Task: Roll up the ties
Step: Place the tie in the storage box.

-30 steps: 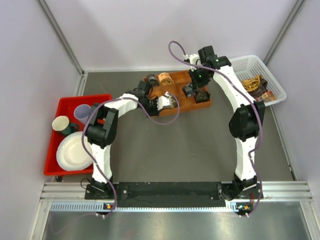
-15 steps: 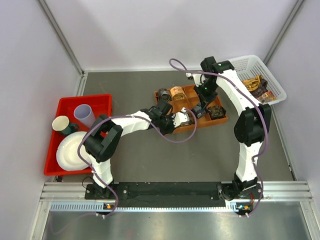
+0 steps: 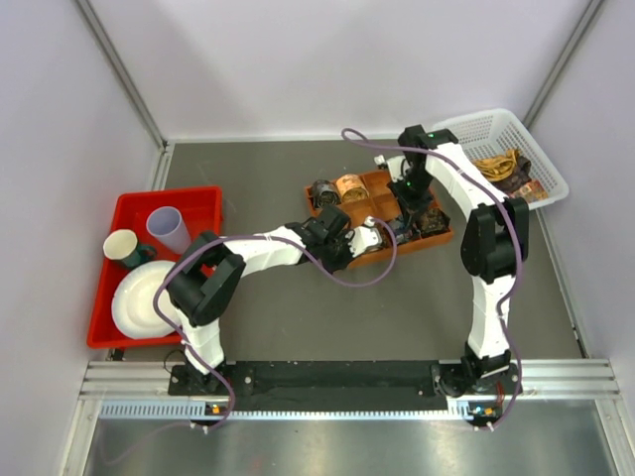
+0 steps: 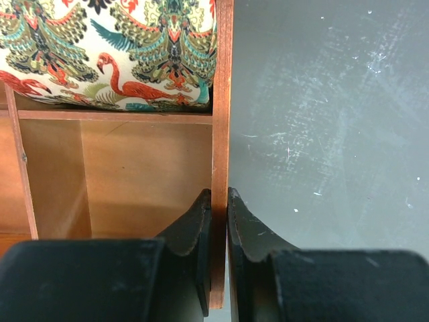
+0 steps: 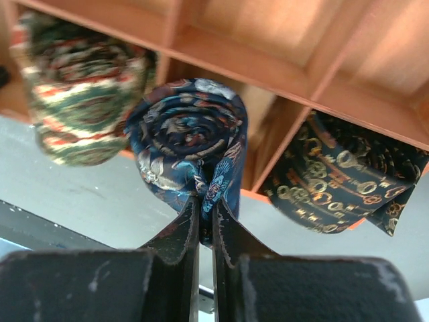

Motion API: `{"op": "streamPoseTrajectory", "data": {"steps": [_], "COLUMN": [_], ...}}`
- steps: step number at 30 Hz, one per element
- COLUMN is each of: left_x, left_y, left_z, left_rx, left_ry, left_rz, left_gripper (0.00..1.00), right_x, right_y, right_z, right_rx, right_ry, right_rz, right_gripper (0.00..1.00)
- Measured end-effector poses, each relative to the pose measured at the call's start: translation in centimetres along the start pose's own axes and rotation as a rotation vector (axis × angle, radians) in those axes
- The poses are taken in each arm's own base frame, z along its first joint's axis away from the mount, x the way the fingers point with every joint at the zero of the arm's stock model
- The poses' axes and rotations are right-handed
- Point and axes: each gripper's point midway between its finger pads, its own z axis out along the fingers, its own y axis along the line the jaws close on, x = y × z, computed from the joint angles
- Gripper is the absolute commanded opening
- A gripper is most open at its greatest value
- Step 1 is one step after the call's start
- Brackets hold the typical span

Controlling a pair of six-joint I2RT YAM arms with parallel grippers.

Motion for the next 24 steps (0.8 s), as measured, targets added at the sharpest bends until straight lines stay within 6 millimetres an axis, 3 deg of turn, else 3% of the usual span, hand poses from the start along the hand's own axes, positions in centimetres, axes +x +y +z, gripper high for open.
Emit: {"op": "streamPoseTrajectory", "data": {"steps": [5,11,18,24], "left_x": [0.0,0.0,0.0,0.0], "left_y": [0.0,0.0,-0.1,-0.1], "left_z": [0.0,0.0,0.0,0.0], "left_rx": [-0.003,-0.006,-0.011,-0.012], "left_ry": [-0.003,-0.01,-0.009,-0.009], "left_rz": [0.0,0.002,-0.014,-0.016], "left_gripper": [0.0,0.0,0.0,0.0], "right_x": [-0.1,-0.4,-1.3,-1.4], "right_y": [-1.5,-1.7,-1.7,-1.7], "right_z": [1.5,2.8,2.0,1.8], "right_rx": [-0.057,-0.214,-0.377,-0.404], "right_ry": [-0.003,-0.019,-0.09,-0.103], "right_rz": [0.08,0.152,0.215,0.223], "right_gripper": [0.0,0.0,0.0,0.0]}}
